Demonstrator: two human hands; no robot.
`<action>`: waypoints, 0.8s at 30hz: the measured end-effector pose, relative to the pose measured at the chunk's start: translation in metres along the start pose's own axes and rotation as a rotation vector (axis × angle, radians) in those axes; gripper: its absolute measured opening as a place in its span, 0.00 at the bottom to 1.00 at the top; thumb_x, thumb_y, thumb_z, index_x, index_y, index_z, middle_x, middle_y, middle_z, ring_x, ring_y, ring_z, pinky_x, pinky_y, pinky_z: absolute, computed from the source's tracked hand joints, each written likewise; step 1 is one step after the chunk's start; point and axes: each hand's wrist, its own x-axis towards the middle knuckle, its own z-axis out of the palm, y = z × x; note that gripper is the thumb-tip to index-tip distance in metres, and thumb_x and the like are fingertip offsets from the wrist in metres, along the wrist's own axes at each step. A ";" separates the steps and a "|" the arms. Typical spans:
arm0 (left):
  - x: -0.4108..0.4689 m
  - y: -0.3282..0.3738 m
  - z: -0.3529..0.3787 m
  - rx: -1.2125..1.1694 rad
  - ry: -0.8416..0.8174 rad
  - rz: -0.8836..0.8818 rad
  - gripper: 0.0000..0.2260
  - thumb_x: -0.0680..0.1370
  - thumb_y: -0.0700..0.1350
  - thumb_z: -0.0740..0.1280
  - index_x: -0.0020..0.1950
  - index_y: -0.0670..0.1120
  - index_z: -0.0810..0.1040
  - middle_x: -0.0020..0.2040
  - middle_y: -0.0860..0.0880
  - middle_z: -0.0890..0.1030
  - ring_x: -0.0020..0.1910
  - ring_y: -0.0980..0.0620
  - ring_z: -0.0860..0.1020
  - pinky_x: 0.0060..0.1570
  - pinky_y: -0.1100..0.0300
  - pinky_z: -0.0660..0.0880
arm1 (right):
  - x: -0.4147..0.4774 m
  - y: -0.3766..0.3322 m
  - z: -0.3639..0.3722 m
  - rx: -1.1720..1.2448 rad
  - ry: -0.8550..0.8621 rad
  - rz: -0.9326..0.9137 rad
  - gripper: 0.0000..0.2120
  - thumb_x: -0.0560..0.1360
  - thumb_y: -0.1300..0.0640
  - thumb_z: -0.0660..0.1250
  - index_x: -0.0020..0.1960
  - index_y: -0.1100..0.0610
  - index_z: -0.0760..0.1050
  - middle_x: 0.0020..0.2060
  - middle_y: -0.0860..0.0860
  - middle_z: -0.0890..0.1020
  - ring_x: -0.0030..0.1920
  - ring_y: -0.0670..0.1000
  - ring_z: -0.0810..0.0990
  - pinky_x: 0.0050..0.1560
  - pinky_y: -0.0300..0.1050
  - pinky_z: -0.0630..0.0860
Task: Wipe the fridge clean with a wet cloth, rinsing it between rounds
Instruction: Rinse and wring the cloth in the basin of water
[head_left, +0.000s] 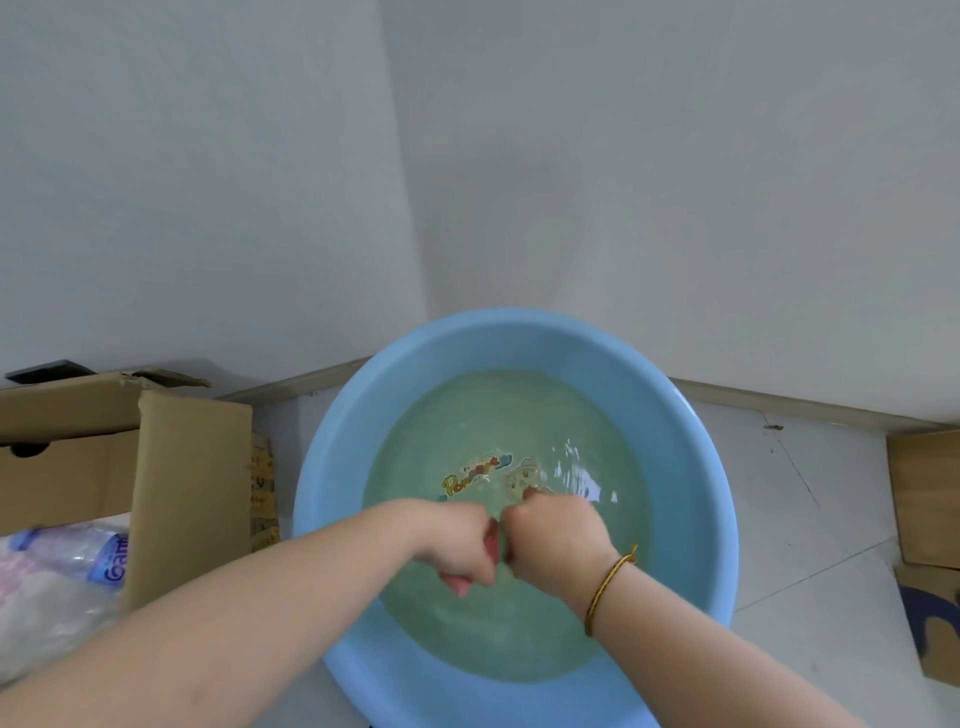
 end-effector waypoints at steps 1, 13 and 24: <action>0.001 0.001 0.002 0.241 0.089 0.014 0.06 0.73 0.40 0.60 0.40 0.45 0.75 0.21 0.53 0.74 0.28 0.54 0.74 0.27 0.67 0.64 | 0.001 -0.007 0.006 0.104 -0.131 0.104 0.12 0.75 0.59 0.58 0.54 0.58 0.76 0.52 0.56 0.80 0.52 0.57 0.79 0.46 0.44 0.72; 0.011 -0.043 0.005 0.858 1.054 0.637 0.18 0.77 0.48 0.54 0.30 0.50 0.75 0.20 0.52 0.70 0.18 0.55 0.70 0.17 0.68 0.57 | -0.019 -0.047 0.020 1.877 -0.441 0.483 0.16 0.61 0.59 0.60 0.18 0.54 0.58 0.16 0.46 0.57 0.15 0.44 0.53 0.22 0.26 0.50; 0.017 -0.032 -0.012 0.735 1.122 0.656 0.09 0.65 0.46 0.56 0.38 0.51 0.76 0.18 0.53 0.72 0.16 0.55 0.70 0.16 0.70 0.56 | -0.014 -0.059 0.002 2.318 -0.192 0.471 0.18 0.56 0.59 0.66 0.17 0.54 0.58 0.17 0.46 0.51 0.20 0.48 0.46 0.25 0.28 0.47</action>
